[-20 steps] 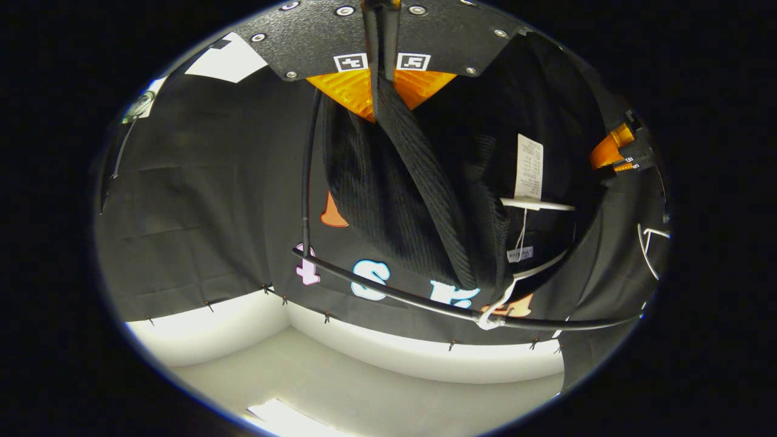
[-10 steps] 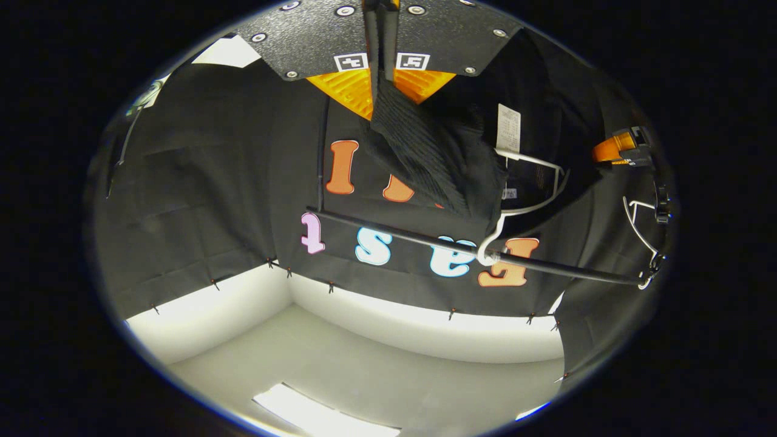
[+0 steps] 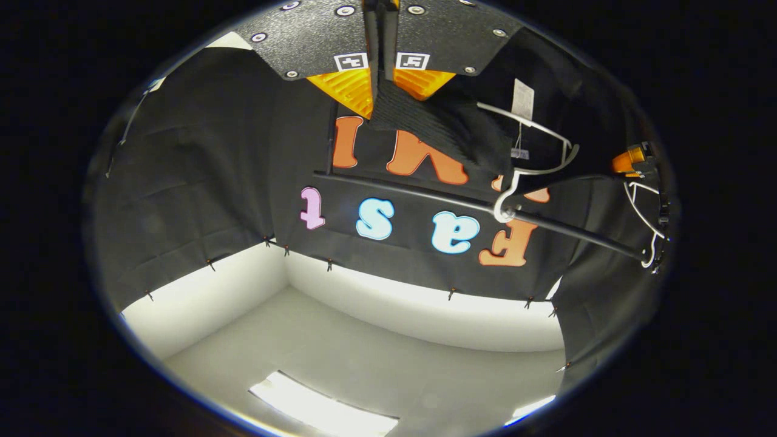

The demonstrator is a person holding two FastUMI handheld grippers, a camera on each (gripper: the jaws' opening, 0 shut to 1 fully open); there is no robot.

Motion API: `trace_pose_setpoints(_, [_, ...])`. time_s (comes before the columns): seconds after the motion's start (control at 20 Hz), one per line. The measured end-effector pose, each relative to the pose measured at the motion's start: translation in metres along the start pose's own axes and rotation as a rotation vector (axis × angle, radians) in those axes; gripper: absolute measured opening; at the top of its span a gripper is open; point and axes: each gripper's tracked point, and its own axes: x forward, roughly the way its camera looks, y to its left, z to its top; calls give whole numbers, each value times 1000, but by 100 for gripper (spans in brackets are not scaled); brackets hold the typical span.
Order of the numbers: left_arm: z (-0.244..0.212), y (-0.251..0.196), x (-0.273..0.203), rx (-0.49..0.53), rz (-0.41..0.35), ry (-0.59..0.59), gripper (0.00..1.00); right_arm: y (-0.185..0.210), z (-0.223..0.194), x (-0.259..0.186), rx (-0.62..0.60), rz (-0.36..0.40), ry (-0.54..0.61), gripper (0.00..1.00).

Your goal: Grasp the clothes on the hanger with both hands and then place them into the laundry hamper below.

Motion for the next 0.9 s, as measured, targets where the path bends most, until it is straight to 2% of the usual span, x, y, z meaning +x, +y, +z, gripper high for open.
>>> trace_pose_setpoints(0.3, [15, 16, 33, 38, 51, -44, 7, -27, 16, 49, 13, -15, -5, 2])
trace_pose_setpoints(0.35, [16, 16, 37, 40, 56, -55, 7, -29, 13, 58, 9, -14, 5, 0])
trace_pose_setpoints(0.4, [15, 16, 39, 43, 63, -63, 7, -33, 10, 67, 4, -15, 13, 2])
trace_pose_setpoints(0.65, [9, 19, 46, 70, 102, -114, 7, -44, -12, 96, 12, -12, 40, 2])
trace_pose_setpoints(0.9, [-1, 27, 75, 67, 134, -92, 7, -40, -26, 109, 26, 47, 17, 3])
